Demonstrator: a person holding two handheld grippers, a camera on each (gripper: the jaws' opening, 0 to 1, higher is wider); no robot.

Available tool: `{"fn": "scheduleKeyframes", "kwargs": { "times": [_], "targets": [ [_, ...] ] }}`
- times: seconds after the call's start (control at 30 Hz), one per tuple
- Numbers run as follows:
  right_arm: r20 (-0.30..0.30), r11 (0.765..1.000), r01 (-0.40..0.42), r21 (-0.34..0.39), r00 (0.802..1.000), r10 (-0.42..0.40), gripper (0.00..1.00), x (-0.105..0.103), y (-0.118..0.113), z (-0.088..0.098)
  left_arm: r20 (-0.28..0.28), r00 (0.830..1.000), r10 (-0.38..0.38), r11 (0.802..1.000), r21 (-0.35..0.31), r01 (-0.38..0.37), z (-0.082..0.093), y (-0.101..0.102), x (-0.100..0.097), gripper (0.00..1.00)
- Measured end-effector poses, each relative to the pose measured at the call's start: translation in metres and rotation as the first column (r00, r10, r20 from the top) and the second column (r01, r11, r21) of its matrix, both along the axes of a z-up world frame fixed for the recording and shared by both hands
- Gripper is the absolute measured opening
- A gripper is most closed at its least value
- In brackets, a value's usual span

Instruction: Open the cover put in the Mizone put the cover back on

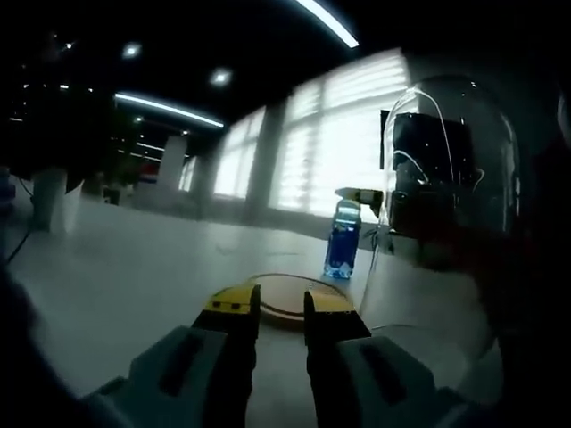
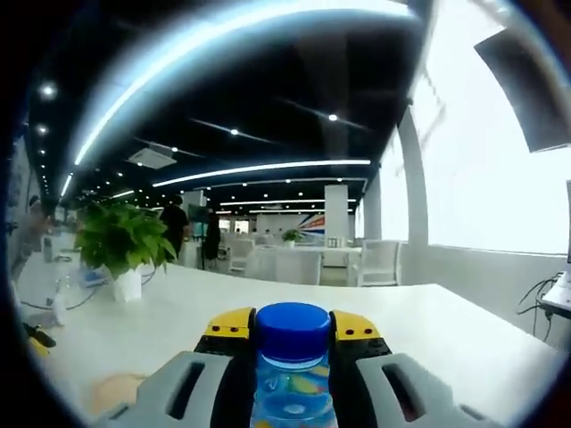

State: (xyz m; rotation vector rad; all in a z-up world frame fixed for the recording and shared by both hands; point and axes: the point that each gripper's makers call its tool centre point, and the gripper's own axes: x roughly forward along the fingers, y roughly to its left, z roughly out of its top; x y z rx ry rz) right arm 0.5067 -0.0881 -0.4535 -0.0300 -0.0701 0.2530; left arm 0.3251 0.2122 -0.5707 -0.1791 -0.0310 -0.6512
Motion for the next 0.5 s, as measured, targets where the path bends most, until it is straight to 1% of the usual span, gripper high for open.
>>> {"fn": "scheduleKeyframes", "kwargs": {
  "times": [0.23,0.37,0.43,0.5],
  "targets": [
    [0.004,1.0,0.003,0.002,1.0,-0.004,0.24,0.0016,0.0003,0.0003,-0.006,1.0,0.003,1.0,0.0,-0.003,-0.0011,0.0007,0.0009,0.15],
    [0.004,1.0,-0.003,-0.01,1.0,0.003,0.24,0.0015,0.0022,0.0006,-0.007,1.0,0.003,1.0,0.004,-0.003,-0.0018,0.0004,0.0008,0.15],
    [-0.013,1.0,-0.001,-0.006,1.0,0.0,0.23,0.0019,0.0014,0.0005,-0.008,1.0,0.004,1.0,0.008,-0.004,-0.0024,0.0005,0.0009,0.15],
    [-0.016,1.0,0.006,-0.024,1.0,-0.006,0.23,0.0011,0.0024,0.0001,-0.01,1.0,0.004,1.0,0.009,-0.004,-0.0028,0.0005,0.0009,0.15]
  ]
}}
